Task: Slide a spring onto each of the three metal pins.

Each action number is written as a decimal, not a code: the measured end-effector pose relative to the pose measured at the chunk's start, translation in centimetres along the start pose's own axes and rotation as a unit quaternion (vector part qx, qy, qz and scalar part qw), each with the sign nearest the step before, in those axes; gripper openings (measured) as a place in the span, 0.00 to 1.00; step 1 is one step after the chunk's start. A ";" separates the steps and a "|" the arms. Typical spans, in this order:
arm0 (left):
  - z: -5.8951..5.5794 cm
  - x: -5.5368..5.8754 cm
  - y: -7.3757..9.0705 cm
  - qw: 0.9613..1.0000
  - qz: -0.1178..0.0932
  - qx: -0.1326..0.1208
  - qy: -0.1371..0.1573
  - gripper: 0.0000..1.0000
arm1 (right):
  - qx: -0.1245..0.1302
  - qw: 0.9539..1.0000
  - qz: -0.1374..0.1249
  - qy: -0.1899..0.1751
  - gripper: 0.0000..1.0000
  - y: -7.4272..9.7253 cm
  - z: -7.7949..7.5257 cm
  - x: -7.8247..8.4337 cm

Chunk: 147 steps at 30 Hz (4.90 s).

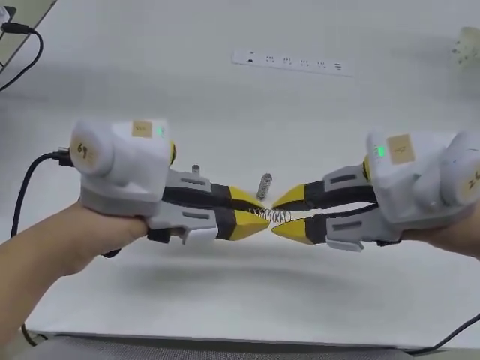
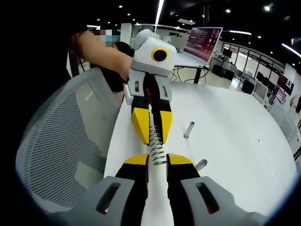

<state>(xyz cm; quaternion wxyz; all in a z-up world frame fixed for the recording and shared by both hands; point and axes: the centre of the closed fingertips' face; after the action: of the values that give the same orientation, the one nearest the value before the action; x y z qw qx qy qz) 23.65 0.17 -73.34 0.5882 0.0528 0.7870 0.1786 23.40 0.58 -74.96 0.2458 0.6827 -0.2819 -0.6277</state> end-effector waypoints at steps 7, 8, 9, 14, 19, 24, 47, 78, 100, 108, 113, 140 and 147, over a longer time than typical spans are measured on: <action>0.1 -0.1 0.3 1.000 -0.002 0.000 0.001 0.02 | 0.004 1.000 -0.014 -0.022 0.09 0.4 -0.3 0.1; 0.0 0.0 0.3 1.000 -0.002 0.001 0.003 0.02 | 0.003 1.000 -0.017 -0.025 0.09 0.4 -0.4 0.1; 0.0 0.0 0.3 1.000 -0.002 0.000 0.003 0.02 | 0.002 0.999 -0.018 -0.030 0.09 0.4 -0.4 0.1; 0.0 0.0 0.3 1.000 -0.002 0.004 0.004 0.02 | -0.004 0.999 -0.028 -0.041 0.08 0.5 -0.2 0.0; -0.2 0.0 0.3 1.000 -0.005 0.008 0.004 0.02 | -0.012 0.998 -0.033 -0.052 0.08 0.7 -0.1 -0.2; -0.2 -0.1 0.4 1.000 -0.010 0.012 0.009 0.02 | -0.015 0.996 -0.041 -0.072 0.08 1.1 -0.3 -0.3; -0.2 1.0 0.3 1.000 0.015 0.002 -0.021 0.02 | -0.030 0.989 -0.104 -0.101 0.08 1.5 -0.1 -3.2; -0.5 0.3 0.2 0.999 0.004 -0.006 -0.035 0.02 | -0.007 0.986 -0.156 -0.059 0.08 0.9 -0.1 -7.2; 0.0 0.3 1.2 1.000 0.001 -0.022 -0.021 0.02 | 0.006 0.986 -0.159 -0.055 0.08 0.6 -0.5 -8.0; 0.0 0.0 1.3 1.000 -0.005 -0.026 -0.016 0.03 | 0.006 0.985 -0.161 -0.058 0.07 0.6 -0.6 -8.3; 0.0 0.0 1.3 1.000 -0.005 -0.024 -0.012 0.05 | 0.006 0.986 -0.159 -0.057 0.07 0.5 -0.6 -8.3; 1.1 0.5 1.4 0.999 0.001 -0.044 0.006 0.22 | 0.011 0.986 -0.157 -0.057 0.07 0.5 -1.3 -8.1; 1.8 0.7 1.8 0.998 0.001 -0.065 -0.002 0.38 | 0.017 0.986 -0.156 -0.057 0.07 0.6 -1.5 -8.1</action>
<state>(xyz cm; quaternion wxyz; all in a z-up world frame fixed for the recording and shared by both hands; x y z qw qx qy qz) 24.88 2.47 -73.81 0.5918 0.0157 0.7723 0.2303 24.44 5.75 -68.56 0.1167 0.6856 -0.1955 -0.6914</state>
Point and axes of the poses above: the centre of the closed fingertips' face, and the gripper's own axes: y roughly backward along the fingers, z roughly to its left, x roughly out of its underside, and after that the axes turned 6 degrees about z, right-handed
